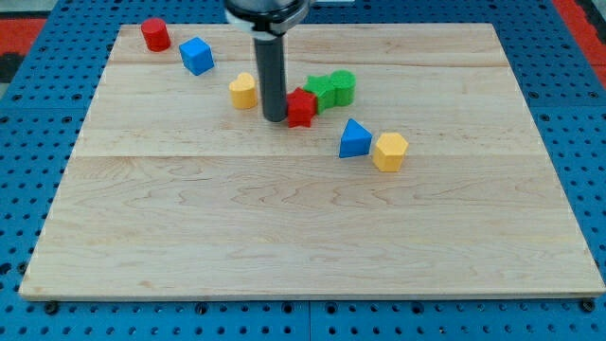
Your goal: Push the red circle closer to the red star
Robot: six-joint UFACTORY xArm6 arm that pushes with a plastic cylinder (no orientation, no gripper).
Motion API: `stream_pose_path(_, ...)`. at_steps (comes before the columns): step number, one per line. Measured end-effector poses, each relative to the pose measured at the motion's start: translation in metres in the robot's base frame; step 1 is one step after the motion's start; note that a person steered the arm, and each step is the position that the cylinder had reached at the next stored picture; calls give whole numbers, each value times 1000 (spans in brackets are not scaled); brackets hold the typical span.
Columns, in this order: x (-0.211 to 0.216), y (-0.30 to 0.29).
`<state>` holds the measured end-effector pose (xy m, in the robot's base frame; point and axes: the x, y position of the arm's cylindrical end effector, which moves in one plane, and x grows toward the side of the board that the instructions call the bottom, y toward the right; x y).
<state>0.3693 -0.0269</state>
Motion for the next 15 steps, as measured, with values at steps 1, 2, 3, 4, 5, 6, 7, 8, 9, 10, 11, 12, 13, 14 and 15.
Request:
stream_pose_path(1,-21,35)
stream_pose_path(2,-56,-16)
stream_pose_path(3,-87,-35)
stream_pose_path(4,-137,-36)
stream_pose_path(5,-175,-80)
stream_pose_path(6,-178,-104)
stream_pose_path(7,-177,-135)
stream_pose_path(8,-178,-156)
stream_pose_path(9,-178,-156)
stream_pose_path(10,-178,-153)
stream_pose_path(11,-168,-156)
stream_pose_path(12,-137,-161)
stream_pose_path(13,-119,-166)
stream_pose_path(14,-114,-189)
stream_pose_path(15,-114,-252)
